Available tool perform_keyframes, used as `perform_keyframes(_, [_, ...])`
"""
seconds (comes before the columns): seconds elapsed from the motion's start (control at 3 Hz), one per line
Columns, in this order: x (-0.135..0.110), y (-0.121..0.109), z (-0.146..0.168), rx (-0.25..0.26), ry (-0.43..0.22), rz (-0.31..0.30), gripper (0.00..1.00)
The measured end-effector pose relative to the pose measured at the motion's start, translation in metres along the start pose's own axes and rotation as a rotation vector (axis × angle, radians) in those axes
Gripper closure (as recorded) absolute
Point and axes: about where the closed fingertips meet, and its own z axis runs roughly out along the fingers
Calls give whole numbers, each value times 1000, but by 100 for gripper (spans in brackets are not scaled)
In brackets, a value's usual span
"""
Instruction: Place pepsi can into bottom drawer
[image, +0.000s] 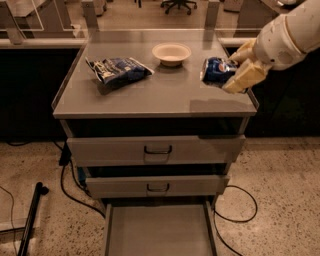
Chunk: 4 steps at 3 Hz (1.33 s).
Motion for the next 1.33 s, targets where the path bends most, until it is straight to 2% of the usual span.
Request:
perform_keyframes(0.33, [5,44,-26,58,-10,14,100])
perform_keyframes(0.67, [24,100,-39,95,14,58,100])
perform_keyframes(1.0, [23,100,-39,95,13,56,100])
perform_keyframes(1.33, [24,121,-24,82,12,62,100])
